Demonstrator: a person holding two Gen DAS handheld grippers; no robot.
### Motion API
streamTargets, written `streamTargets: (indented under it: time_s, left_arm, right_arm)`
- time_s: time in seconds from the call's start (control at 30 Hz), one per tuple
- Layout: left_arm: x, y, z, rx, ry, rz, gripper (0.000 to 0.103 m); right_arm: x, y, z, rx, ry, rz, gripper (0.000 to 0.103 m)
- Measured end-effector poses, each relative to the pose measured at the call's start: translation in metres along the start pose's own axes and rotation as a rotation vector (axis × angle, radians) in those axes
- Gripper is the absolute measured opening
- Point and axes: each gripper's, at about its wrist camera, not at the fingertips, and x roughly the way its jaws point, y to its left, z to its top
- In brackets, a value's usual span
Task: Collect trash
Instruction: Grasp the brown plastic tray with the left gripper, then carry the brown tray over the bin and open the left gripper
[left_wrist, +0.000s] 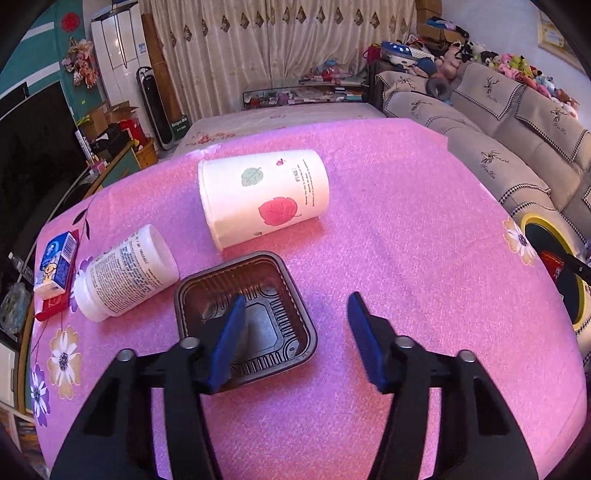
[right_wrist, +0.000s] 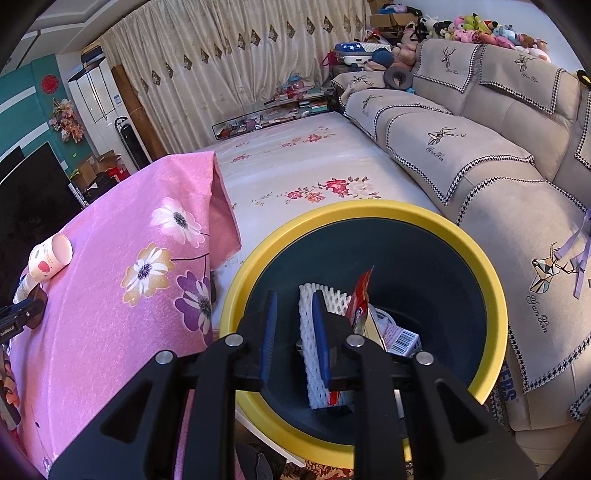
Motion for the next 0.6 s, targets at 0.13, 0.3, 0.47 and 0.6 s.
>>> streamTargets:
  time_s: [0.13, 0.3, 0.47, 0.6]
  left_arm:
    - [0.004, 0.001, -0.003, 0.0, 0.021, -0.008, 0.026]
    - [-0.003, -0.002, -0.006, 0.007, 0.007, -0.029, 0.014]
    - [-0.021, -0.016, -0.007, 0.043, -0.021, -0.062, 0.008]
    - [-0.041, -0.04, -0.004, 0.086, -0.05, -0.108, 0.008]
  right_arm:
    - [0.0, -0.003, -0.001, 0.007, 0.001, 0.007, 0.019]
    - [-0.002, -0.006, -0.002, 0.011, -0.002, 0.013, 0.019]
    - [-0.008, -0.013, -0.004, 0.022, -0.012, 0.016, 0.019]
    - [-0.016, -0.021, -0.007, 0.035, -0.023, 0.016, 0.019]
